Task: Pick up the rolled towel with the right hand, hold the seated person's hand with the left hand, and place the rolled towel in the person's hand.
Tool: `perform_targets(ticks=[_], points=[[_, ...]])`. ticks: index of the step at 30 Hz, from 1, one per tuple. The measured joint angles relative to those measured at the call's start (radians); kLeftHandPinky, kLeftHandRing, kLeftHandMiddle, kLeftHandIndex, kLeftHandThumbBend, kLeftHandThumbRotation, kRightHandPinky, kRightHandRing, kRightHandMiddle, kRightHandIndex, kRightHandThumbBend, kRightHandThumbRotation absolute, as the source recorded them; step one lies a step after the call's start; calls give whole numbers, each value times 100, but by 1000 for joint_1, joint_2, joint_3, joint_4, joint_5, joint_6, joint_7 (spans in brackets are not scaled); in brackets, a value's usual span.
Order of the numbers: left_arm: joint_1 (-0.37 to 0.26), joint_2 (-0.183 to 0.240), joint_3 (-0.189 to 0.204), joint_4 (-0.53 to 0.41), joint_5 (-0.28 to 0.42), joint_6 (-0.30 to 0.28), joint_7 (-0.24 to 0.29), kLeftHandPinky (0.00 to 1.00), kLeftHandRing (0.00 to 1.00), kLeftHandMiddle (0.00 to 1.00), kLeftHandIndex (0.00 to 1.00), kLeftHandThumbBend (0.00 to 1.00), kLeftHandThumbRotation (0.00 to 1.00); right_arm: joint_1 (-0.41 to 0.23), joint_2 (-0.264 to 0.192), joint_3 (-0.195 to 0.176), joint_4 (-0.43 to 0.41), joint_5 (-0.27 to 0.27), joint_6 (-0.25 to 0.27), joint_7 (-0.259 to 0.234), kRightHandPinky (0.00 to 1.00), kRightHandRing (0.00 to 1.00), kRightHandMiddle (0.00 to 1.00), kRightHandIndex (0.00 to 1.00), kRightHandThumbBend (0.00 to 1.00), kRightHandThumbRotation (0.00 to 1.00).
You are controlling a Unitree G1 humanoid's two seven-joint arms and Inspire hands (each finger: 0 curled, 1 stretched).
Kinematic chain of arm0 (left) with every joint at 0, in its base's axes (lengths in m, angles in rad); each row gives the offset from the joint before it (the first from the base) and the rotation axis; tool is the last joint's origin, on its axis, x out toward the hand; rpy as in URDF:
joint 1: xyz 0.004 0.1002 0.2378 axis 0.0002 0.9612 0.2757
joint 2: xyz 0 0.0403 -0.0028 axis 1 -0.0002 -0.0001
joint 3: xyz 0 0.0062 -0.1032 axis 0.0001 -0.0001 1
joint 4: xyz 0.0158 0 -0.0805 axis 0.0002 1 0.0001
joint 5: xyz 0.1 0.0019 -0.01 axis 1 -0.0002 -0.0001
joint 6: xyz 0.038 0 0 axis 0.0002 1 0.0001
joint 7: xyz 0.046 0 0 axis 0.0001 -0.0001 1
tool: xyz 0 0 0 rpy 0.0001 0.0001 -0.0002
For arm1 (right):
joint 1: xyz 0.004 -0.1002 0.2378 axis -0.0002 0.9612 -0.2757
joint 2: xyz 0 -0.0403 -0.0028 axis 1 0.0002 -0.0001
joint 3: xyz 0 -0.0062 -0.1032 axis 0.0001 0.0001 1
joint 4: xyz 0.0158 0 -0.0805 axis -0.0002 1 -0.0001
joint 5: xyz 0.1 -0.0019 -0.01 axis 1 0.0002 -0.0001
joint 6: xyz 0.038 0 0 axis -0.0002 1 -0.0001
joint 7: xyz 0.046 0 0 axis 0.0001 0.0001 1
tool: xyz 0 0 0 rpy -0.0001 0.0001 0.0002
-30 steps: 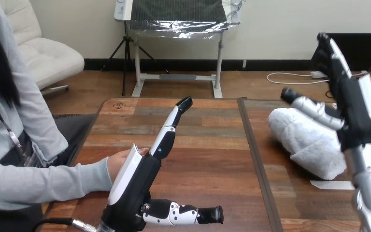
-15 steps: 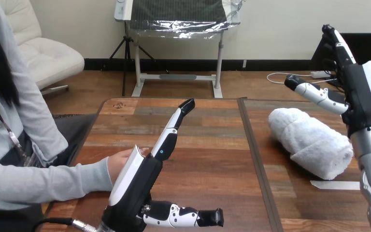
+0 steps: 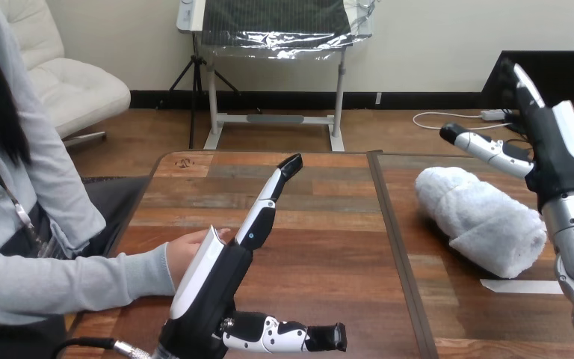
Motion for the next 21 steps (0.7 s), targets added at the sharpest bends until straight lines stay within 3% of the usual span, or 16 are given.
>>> perform_targets(ticks=[12,21], points=[[3,7,-22,-1,-25,2,-1,100,100,100,100,100,46,-76,-4,27,150,-39,109,-7,83,91,93,94,100,63],[8,11,-32,-4,-41,13,-7,100,100,100,100,100,44,-96,-3,52,197,-58,177,-7,78,89,93,93,100,62]])
